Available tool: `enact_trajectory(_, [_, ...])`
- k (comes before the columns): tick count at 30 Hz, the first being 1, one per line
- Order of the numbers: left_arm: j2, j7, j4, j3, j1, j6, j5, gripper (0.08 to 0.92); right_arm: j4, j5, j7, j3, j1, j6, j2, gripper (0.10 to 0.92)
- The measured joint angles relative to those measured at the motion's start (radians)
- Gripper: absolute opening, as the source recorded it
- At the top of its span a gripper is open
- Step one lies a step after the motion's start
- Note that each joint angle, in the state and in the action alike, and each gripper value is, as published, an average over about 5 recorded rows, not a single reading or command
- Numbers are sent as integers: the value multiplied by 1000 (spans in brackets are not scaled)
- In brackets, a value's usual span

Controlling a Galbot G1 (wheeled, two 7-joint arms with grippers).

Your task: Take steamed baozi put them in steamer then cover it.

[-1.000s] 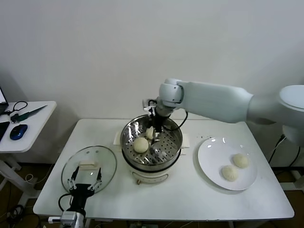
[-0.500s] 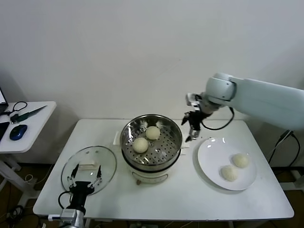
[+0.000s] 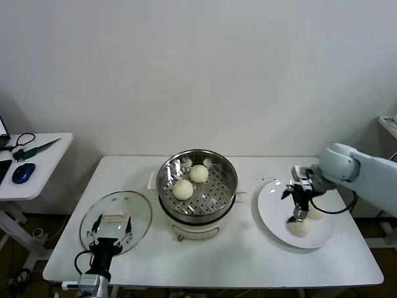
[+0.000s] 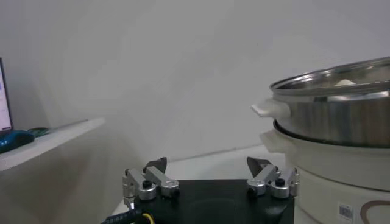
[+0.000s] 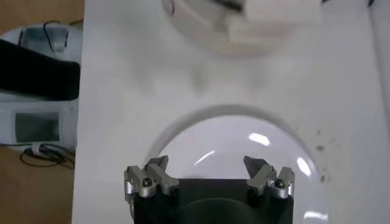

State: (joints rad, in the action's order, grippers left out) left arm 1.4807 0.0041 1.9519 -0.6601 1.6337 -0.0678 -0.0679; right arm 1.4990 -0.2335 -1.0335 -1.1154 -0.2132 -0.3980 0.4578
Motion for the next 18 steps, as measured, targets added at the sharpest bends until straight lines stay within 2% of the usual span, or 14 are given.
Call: enact_trajectory(18, [4, -3, -12, -10, 14, -7, -4, 823, -150, 153, 6, 148, 207, 32, 49, 823])
